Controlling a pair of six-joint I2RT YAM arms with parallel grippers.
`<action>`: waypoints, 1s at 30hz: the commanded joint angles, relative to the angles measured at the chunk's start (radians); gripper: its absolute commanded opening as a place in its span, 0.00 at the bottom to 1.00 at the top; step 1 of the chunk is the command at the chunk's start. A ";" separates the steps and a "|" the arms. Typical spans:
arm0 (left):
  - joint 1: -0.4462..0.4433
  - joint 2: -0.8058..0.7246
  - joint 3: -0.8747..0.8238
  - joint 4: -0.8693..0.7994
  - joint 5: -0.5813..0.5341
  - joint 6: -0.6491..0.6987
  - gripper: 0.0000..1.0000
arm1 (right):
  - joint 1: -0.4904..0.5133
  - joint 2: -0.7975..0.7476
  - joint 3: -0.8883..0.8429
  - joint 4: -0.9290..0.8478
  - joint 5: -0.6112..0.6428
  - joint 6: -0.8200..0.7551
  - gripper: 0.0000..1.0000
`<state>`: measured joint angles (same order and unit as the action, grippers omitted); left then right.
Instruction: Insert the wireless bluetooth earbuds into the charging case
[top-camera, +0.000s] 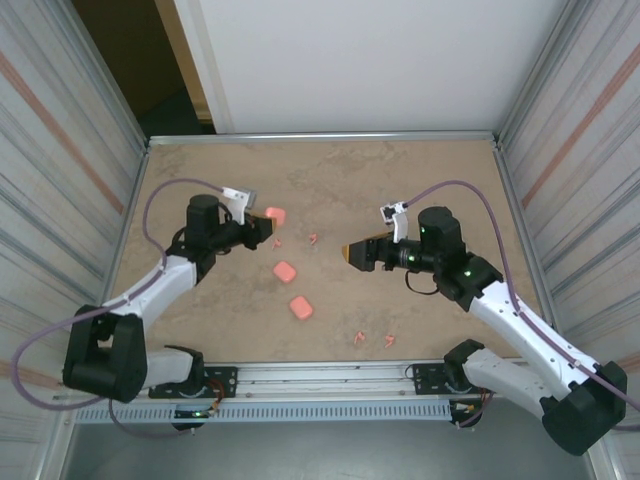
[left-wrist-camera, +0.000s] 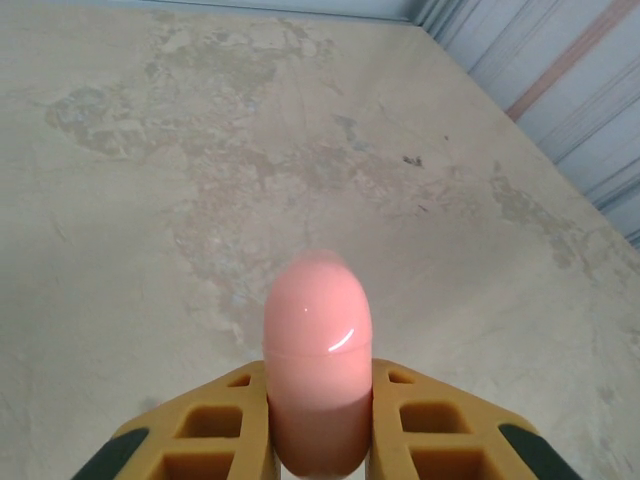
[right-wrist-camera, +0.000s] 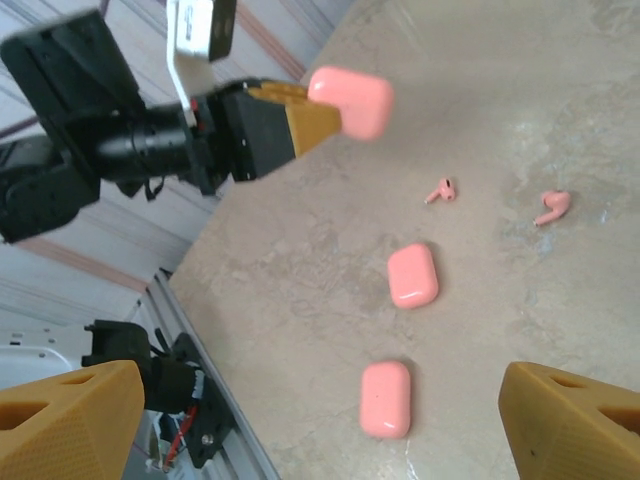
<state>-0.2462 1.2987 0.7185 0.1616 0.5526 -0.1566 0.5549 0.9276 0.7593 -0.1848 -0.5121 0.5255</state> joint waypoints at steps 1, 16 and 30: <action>0.021 0.079 0.093 -0.075 0.025 0.072 0.00 | -0.012 -0.023 -0.024 0.001 0.021 0.033 0.93; 0.053 0.502 0.451 -0.280 0.009 0.056 0.00 | -0.046 -0.031 -0.072 -0.006 0.017 0.048 0.99; 0.077 0.707 0.616 -0.342 0.105 0.003 0.02 | -0.056 -0.033 -0.070 -0.081 0.049 0.024 0.99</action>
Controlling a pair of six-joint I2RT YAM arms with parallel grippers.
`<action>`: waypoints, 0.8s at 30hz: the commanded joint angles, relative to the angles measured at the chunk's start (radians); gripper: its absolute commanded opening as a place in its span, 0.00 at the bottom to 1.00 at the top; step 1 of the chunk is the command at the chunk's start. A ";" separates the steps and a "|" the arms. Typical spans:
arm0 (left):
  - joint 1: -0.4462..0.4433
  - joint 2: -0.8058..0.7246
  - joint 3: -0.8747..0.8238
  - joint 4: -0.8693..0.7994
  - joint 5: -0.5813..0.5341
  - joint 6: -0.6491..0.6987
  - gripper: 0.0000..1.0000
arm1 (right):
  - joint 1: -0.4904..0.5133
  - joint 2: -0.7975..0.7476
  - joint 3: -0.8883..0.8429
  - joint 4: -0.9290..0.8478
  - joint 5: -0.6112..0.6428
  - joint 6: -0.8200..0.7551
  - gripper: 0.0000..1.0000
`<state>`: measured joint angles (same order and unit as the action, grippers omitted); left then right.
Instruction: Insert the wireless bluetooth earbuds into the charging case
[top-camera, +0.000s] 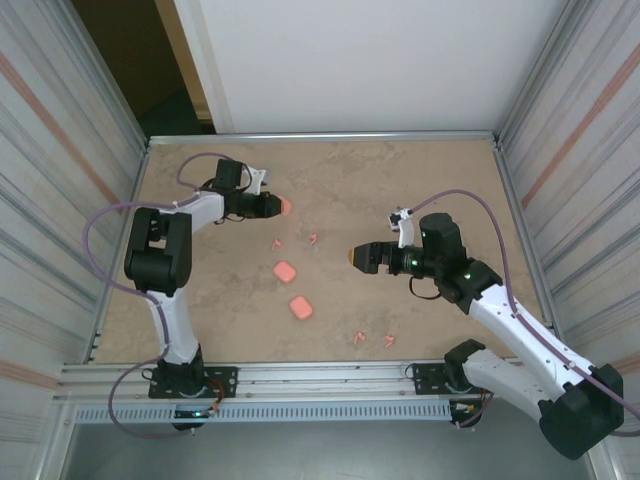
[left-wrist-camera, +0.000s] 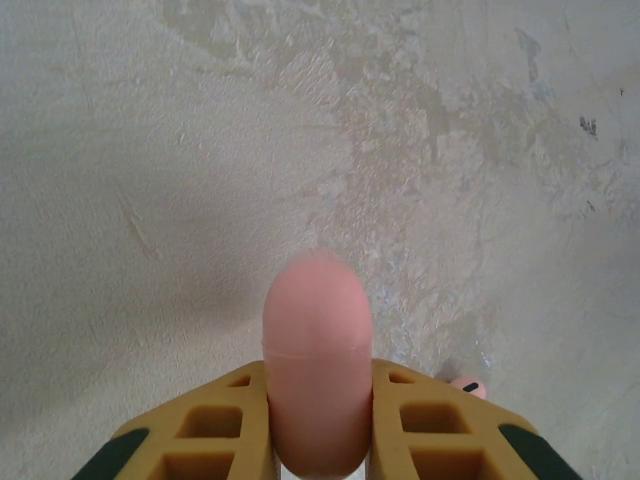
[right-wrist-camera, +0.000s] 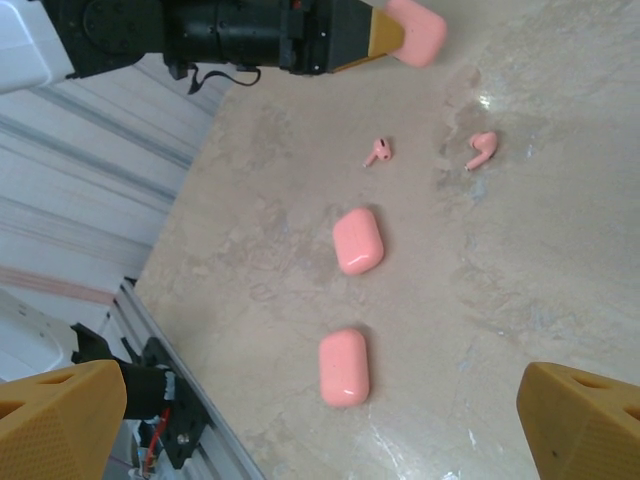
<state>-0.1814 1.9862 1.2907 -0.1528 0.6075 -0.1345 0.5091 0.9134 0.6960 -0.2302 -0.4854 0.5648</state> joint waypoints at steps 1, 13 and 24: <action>0.014 0.029 0.052 -0.034 0.052 -0.019 0.05 | -0.009 -0.019 -0.007 -0.039 0.024 -0.015 0.99; 0.020 0.090 0.092 -0.074 0.051 -0.022 0.29 | -0.009 -0.029 0.021 -0.102 0.017 -0.025 0.99; 0.039 0.102 0.091 -0.096 0.031 -0.001 0.37 | 0.013 -0.056 0.038 -0.168 0.061 -0.027 0.99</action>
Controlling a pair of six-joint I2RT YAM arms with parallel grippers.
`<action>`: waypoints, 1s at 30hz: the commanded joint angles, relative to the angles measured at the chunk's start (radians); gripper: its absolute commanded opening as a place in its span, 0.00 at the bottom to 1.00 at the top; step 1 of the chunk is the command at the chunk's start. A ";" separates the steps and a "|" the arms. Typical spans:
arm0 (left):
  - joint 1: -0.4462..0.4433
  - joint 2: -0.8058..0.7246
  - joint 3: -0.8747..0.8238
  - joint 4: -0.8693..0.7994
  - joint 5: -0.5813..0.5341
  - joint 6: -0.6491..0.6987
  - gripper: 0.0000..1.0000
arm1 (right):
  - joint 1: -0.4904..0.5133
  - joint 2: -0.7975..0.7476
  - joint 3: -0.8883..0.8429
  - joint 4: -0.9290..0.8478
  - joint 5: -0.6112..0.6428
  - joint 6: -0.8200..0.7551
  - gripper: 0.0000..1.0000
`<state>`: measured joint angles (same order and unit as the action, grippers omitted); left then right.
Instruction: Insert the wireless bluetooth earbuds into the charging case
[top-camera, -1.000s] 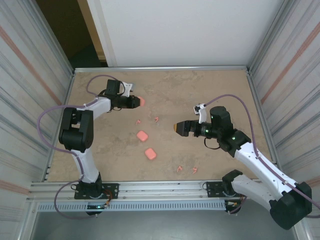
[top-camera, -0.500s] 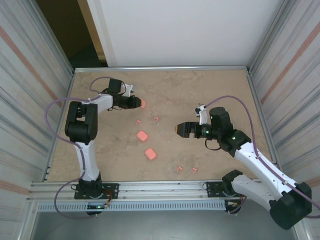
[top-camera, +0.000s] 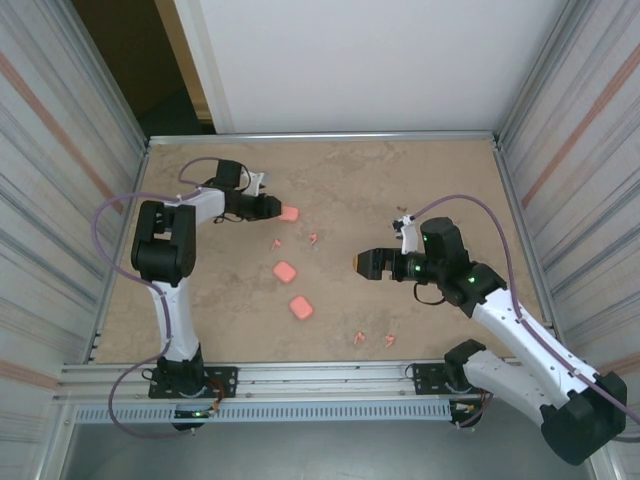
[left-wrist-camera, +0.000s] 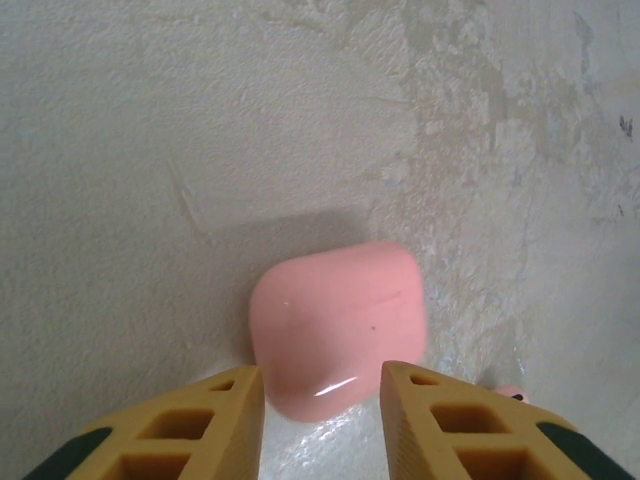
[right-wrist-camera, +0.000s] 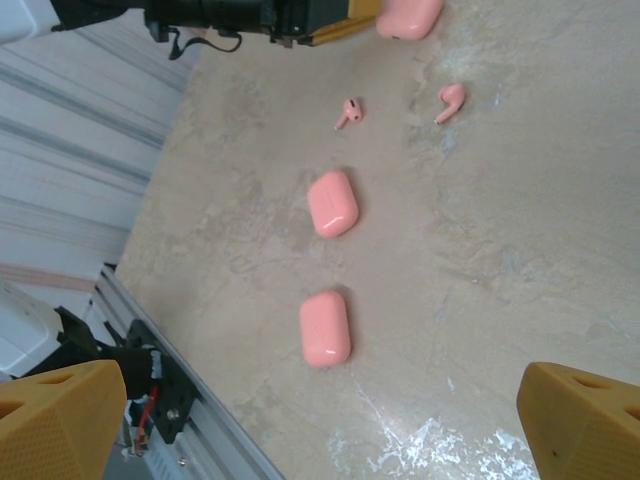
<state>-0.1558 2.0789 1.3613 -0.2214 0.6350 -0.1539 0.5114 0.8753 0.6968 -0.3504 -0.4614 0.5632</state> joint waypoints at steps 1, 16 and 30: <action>0.016 0.005 0.016 -0.026 0.004 0.020 0.39 | 0.023 -0.017 0.045 -0.071 0.065 -0.031 0.99; 0.027 -0.413 -0.282 0.209 0.058 -0.083 0.48 | 0.415 0.220 0.177 -0.224 0.481 -0.021 0.93; 0.028 -0.953 -0.722 0.233 -0.211 -0.125 0.61 | 0.612 0.652 0.338 -0.149 0.513 -0.046 0.88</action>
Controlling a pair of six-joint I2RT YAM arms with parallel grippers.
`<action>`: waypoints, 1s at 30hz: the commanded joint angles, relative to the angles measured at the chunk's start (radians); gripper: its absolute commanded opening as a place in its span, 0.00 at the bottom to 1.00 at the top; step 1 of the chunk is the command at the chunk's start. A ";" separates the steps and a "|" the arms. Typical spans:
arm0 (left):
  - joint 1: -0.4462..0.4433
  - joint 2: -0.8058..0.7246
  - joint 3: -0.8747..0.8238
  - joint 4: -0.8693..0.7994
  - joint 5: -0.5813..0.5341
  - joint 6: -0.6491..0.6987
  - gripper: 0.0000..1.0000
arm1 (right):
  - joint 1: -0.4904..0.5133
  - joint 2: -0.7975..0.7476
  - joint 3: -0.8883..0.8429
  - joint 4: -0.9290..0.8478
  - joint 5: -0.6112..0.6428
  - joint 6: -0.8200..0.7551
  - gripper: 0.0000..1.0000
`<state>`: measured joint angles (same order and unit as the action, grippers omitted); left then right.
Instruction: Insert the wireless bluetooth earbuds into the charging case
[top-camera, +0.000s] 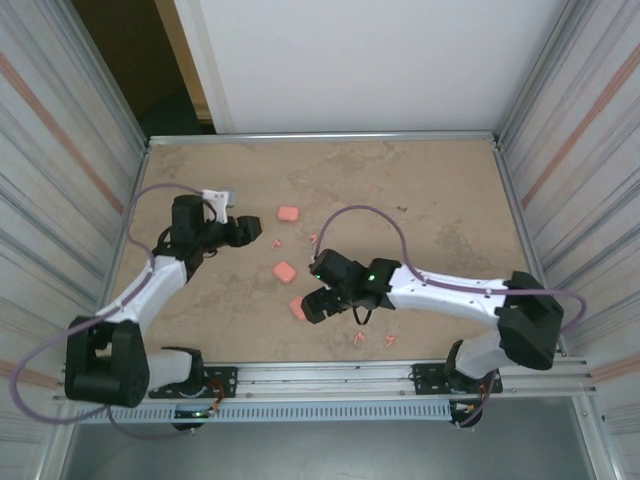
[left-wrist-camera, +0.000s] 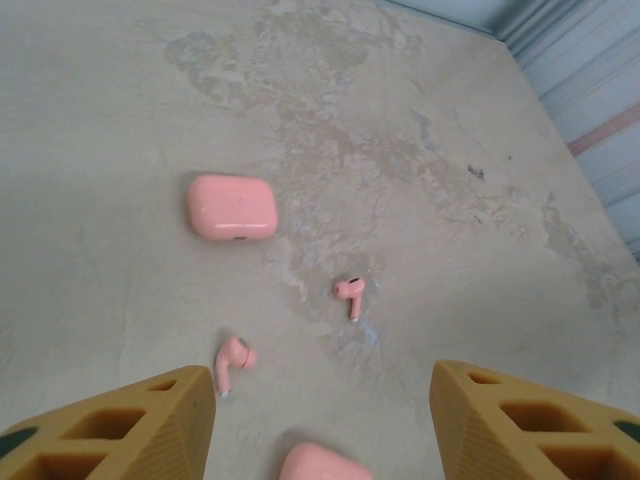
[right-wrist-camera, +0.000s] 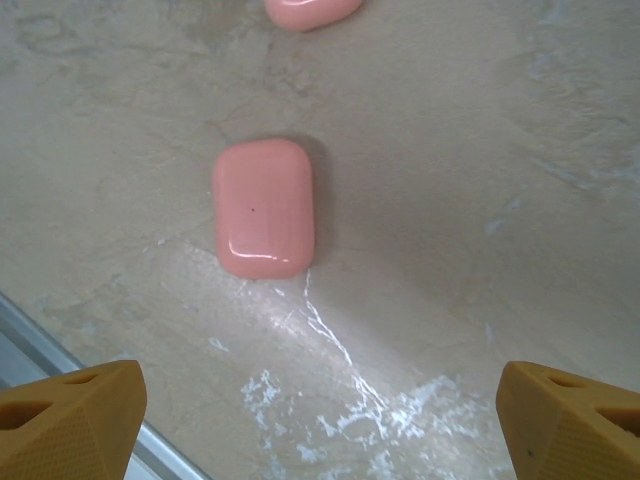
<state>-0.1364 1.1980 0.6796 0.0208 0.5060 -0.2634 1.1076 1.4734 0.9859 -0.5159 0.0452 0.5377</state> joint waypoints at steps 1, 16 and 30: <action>0.008 -0.106 -0.063 -0.013 -0.095 -0.023 0.62 | 0.020 0.081 0.067 0.012 0.007 -0.026 0.88; 0.008 -0.368 -0.250 -0.081 -0.155 -0.092 0.68 | 0.070 0.349 0.227 -0.038 0.026 -0.080 0.79; 0.008 -0.387 -0.262 -0.086 -0.145 -0.111 0.69 | 0.073 0.436 0.264 -0.049 0.049 -0.104 0.66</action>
<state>-0.1364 0.8253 0.4274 -0.0559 0.3645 -0.3645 1.1725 1.8885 1.2205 -0.5327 0.0677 0.4549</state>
